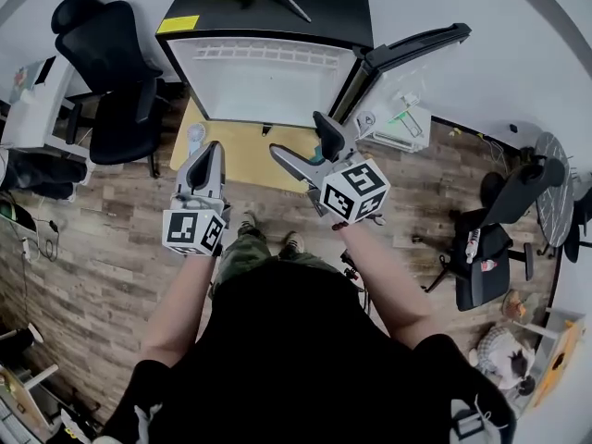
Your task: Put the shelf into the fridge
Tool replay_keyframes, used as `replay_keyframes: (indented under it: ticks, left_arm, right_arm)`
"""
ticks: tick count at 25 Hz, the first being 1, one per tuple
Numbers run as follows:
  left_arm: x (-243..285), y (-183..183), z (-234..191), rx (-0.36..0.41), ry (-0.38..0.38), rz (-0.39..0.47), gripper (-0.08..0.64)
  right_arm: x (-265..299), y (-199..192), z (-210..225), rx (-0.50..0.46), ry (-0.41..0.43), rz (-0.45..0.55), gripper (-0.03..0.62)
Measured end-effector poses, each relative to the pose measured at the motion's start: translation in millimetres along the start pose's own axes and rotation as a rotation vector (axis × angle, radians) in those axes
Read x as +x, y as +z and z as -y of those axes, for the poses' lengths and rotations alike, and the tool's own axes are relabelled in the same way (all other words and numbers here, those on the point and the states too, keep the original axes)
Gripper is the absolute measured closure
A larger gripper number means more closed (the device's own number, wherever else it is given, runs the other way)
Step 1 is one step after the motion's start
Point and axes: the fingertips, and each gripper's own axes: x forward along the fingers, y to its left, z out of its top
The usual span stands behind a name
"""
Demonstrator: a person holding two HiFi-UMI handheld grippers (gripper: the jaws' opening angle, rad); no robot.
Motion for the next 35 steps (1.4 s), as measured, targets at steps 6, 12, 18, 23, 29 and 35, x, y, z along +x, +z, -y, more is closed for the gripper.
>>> replay_keyframes:
  ticks: [6,12,18,23,29,35]
  left_arm:
    - [29,-3,-18,-0.022,-0.049,-0.008,0.541]
    - [51,-5,-32,-0.041,-0.068,-0.006,0.541]
    - [62,-6,-40,-0.05,-0.071,-0.013,0.541]
    - [72,-7,-48,-0.045,-0.084,-0.026,0.541]
    - [86,-6,-57,-0.045,-0.103,-0.028,0.541]
    - [92,-13,-58,-0.05,-0.129,-0.05,0.541]
  right_arm:
    - [23,-2,9,0.026,-0.036,-0.012,0.117]
    - [43,2,28,0.06,-0.069,-0.011,0.124]
    - [62,8,39,0.097,-0.073,0.008,0.124]
    - [81,5,51,0.134,-0.094,0.005,0.135]
    - [97,-2,74,0.267,-0.134,0.022,0.141]
    - [117,-7,93,0.403,-0.148,0.047,0.155]
